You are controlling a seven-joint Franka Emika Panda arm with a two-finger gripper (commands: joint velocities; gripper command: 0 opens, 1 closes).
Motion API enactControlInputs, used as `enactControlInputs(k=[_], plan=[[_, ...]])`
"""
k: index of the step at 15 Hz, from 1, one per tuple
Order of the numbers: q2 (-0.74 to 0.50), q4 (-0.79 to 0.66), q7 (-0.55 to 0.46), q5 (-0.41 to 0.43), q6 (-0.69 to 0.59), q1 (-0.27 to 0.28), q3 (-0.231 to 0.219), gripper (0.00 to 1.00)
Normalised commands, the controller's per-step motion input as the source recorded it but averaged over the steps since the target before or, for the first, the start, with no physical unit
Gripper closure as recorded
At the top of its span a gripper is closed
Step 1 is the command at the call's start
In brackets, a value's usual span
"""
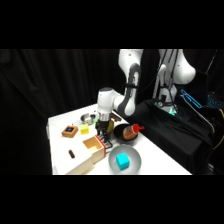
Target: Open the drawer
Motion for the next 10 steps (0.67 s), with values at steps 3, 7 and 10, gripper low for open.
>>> enactControlInputs(k=[3, 7, 10], plan=[[-0.38, -0.19, -0.04, -0.03, -0.24, -0.093, 0.125, 0.0], [-0.53, -0.15, -0.12, 0.145, -0.57, -0.109, 0.18, 0.0], [-0.51, -0.05, -0.19, 0.241, -0.65, 0.042, -0.004, 0.0]])
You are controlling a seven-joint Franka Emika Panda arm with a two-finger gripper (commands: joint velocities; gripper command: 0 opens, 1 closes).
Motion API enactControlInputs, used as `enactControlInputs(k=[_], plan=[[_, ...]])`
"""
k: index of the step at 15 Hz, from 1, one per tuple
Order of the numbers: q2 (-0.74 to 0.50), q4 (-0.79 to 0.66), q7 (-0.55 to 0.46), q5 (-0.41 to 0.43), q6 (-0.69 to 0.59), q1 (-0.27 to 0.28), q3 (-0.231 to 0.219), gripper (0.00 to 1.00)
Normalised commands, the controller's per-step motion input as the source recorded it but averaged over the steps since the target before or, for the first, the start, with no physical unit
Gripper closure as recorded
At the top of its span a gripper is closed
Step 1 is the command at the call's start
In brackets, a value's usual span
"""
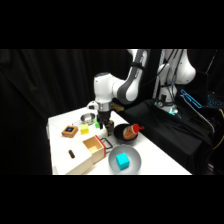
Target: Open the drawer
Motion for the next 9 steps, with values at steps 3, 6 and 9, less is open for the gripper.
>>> enactControlInputs(k=[3, 6, 9], plan=[[-0.39, 0.07, -0.12, 0.161, -0.61, 0.166, -0.183, 0.0], [-0.28, 0.14, -0.07, 0.12, -0.55, 0.189, -0.217, 0.0], [-0.22, 0.16, -0.02, 0.085, -0.44, 0.172, -0.194, 0.0]])
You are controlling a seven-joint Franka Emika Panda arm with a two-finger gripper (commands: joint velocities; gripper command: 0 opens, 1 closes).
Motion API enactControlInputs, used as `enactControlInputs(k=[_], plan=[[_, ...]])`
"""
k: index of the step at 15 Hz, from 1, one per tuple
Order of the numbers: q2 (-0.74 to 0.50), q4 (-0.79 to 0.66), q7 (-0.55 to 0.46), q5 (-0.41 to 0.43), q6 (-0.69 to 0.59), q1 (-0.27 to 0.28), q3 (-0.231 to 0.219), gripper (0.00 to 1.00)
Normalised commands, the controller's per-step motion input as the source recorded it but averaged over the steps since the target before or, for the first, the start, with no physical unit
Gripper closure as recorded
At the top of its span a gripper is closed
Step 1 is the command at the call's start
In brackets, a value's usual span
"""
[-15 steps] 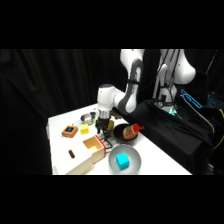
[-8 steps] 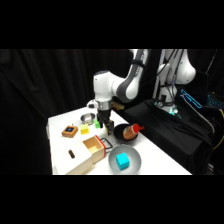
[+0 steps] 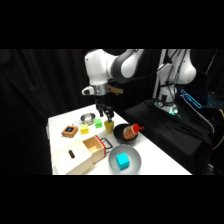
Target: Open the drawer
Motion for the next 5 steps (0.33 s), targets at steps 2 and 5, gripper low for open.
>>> enactControlInputs(k=[2, 5], plan=[[-0.18, 0.16, 0.01, 0.083, -0.36, 0.156, -0.155, 0.0], [-0.13, 0.15, 0.06, 0.055, -0.32, 0.148, -0.122, 0.0]])
